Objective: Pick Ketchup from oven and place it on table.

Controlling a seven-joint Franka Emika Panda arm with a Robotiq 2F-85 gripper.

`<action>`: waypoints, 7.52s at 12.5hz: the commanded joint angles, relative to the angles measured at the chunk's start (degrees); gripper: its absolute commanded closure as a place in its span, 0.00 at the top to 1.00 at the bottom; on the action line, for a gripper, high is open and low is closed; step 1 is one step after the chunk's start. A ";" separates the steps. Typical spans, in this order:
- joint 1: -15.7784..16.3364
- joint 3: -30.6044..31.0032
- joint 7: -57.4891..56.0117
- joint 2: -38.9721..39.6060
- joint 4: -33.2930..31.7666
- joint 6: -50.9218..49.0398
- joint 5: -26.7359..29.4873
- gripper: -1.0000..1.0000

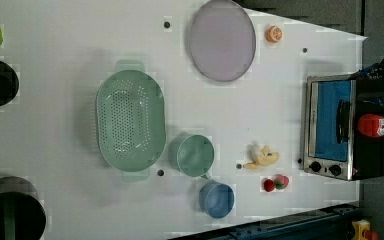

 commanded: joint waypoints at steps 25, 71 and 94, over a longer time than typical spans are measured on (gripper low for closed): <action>-4.60 -38.41 -1.55 16.37 -6.74 19.37 11.68 1.00; 6.32 -8.81 2.29 6.18 -18.22 30.49 2.21 1.00; 6.15 -9.47 2.62 2.08 7.60 -9.30 0.63 1.00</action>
